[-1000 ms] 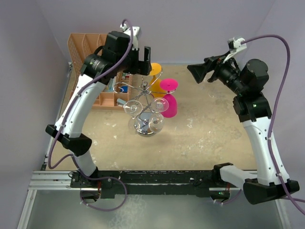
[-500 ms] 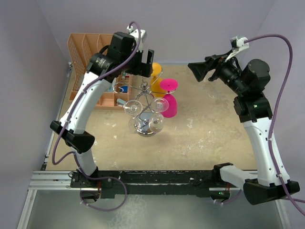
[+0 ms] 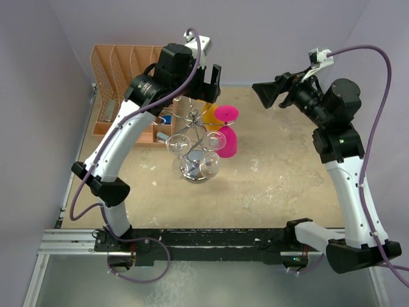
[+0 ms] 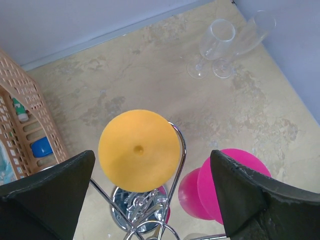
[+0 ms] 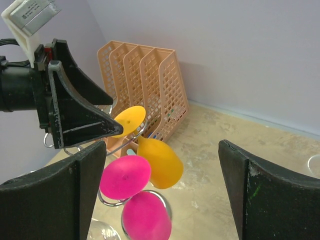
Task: Take the wine glass off the wine glass rack
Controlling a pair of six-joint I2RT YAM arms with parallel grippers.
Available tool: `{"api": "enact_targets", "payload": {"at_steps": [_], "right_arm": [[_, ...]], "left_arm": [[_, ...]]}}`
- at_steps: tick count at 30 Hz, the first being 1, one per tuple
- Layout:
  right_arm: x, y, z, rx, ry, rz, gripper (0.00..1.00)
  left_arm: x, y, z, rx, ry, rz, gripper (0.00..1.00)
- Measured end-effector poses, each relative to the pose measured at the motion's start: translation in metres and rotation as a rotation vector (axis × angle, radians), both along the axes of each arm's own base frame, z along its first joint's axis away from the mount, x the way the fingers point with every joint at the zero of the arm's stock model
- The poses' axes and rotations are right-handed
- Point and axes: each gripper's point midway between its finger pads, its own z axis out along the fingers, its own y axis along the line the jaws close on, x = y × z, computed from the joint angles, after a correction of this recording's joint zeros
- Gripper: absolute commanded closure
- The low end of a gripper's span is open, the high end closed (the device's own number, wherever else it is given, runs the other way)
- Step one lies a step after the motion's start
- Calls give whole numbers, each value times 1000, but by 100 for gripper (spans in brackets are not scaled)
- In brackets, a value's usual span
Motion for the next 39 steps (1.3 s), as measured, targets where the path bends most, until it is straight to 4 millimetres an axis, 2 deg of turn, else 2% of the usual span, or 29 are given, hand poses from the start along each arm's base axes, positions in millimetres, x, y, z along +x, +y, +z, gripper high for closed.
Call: {"api": "enact_targets", "payload": {"at_steps": [8, 15, 23, 31, 39], "right_arm": [[-5, -1, 4, 0, -13, -1, 5], [-6, -3, 3, -5, -12, -8, 5], [-6, -3, 2, -6, -6, -8, 5], [-6, -3, 3, -5, -7, -8, 5], [-12, -4, 8, -1, -23, -8, 5]], "left_arm": [[10, -3, -9, 15, 8, 19, 2], [15, -7, -17, 25, 22, 17, 6], [15, -7, -18, 26, 24, 18, 0], [16, -7, -18, 26, 24, 19, 1], [18, -7, -27, 45, 43, 26, 0]]}}
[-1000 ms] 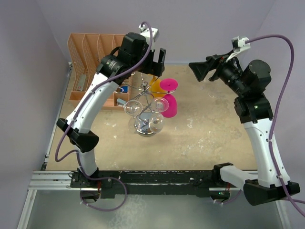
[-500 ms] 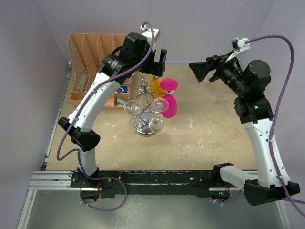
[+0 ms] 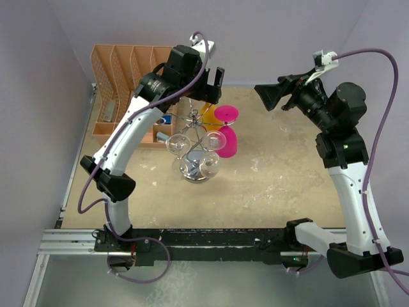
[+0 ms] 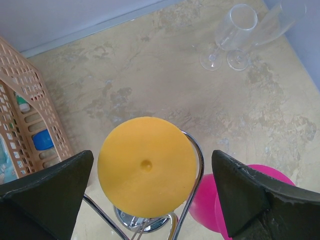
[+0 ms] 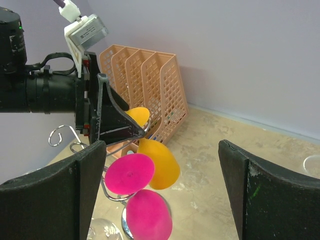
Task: Take the wine glass off the wine glass rack
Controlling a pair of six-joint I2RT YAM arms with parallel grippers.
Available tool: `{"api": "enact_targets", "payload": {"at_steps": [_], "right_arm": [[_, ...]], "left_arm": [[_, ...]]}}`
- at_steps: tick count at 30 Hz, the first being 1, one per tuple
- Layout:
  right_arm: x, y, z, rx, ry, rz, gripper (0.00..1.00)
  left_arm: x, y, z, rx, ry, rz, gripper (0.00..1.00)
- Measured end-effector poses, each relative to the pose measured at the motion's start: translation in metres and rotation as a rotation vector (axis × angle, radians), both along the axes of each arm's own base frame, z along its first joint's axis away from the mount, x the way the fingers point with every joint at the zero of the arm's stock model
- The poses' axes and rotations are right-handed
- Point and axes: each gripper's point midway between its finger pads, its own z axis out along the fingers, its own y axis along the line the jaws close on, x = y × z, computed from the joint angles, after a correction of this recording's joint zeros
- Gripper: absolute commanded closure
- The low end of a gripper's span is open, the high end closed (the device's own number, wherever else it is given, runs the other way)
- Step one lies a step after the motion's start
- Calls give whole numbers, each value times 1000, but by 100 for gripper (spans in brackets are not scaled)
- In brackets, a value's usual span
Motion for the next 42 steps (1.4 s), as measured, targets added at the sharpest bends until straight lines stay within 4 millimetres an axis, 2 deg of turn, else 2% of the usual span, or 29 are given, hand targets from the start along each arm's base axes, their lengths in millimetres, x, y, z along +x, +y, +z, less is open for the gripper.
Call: {"api": "enact_targets", "payload": {"at_steps": [4, 20, 35, 42], "right_arm": [[-1, 0, 1, 0, -3, 0, 5], [-1, 0, 1, 1, -3, 0, 5], [-1, 0, 1, 3, -1, 0, 5], [-1, 0, 1, 5, 0, -1, 5]], "left_arm": [[0, 0, -3, 4, 8, 1, 2], [1, -1, -4, -12, 21, 18, 28], [2, 2, -1, -22, 16, 43, 44], [1, 7, 5, -22, -1, 61, 48]]}}
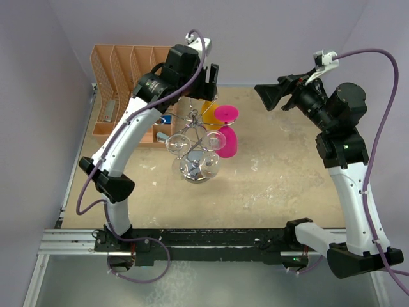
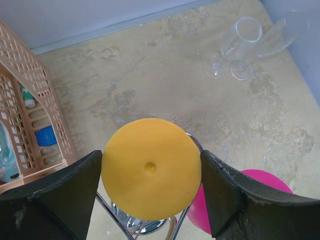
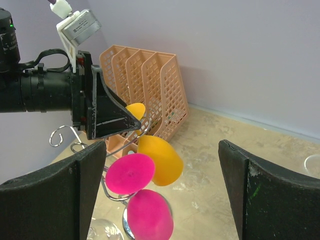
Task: Take the wine glass off the wine glass rack
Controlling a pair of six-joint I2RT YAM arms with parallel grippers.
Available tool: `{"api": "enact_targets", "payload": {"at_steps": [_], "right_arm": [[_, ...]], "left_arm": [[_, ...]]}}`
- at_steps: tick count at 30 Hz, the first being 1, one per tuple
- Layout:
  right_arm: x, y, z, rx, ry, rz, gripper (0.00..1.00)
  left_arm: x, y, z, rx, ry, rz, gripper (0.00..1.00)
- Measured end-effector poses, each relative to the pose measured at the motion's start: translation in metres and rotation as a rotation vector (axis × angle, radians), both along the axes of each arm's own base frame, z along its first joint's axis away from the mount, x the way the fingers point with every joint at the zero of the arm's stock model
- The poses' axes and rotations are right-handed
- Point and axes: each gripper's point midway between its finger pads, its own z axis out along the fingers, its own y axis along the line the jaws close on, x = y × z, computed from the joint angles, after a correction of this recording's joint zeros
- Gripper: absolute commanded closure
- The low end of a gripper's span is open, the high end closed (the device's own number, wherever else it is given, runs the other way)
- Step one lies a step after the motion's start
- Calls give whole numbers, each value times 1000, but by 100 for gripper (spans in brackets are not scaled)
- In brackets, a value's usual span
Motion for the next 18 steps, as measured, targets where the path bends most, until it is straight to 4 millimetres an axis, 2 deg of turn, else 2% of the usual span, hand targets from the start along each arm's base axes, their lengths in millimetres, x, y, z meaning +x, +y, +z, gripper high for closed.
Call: {"api": "enact_targets", "payload": {"at_steps": [11, 18], "right_arm": [[-3, -3, 4, 4, -12, -17, 5], [-3, -4, 5, 5, -14, -19, 5]], "left_arm": [[-1, 0, 3, -7, -6, -4, 49], [-4, -10, 7, -40, -10, -53, 52]]}}
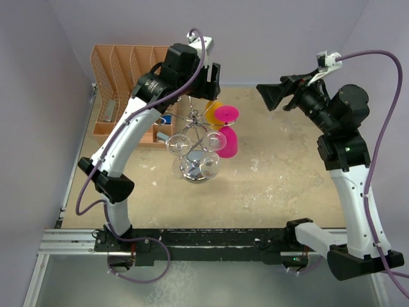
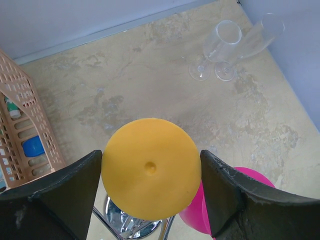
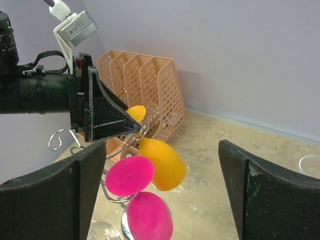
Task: Take the wine glass off the wine glass rack
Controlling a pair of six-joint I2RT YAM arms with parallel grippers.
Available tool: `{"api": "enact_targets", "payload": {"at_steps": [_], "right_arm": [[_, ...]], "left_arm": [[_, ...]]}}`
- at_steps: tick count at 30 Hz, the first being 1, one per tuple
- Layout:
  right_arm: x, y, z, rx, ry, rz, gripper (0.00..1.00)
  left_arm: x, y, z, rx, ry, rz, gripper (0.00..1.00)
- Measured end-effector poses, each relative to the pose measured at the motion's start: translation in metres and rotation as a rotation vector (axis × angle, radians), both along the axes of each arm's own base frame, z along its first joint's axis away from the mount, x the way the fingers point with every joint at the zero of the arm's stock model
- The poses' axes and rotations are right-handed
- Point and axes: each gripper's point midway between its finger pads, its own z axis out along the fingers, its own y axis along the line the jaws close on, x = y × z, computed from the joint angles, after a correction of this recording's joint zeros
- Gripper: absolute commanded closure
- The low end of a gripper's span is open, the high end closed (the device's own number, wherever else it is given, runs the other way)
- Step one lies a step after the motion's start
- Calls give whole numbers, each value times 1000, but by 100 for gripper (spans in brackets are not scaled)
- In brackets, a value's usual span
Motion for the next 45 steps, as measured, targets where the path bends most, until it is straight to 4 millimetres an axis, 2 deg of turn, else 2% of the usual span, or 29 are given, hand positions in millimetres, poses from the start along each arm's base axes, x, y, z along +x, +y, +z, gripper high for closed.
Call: {"api": "enact_targets", "payload": {"at_steps": [15, 27, 39, 45], "right_arm": [[-2, -1, 3, 3, -8, -6, 5], [-3, -2, 4, 3, -10, -6, 5], [-3, -1, 5, 5, -14, -6, 5], [-3, -1, 5, 4, -14, -6, 5]], "left_arm": [[-2, -6, 3, 10, -26, -70, 52], [6, -12, 3, 37, -54, -94, 53], [-4, -24, -9, 65, -57, -196, 55], [-14, -15, -8, 81, -58, -192, 55]]}}
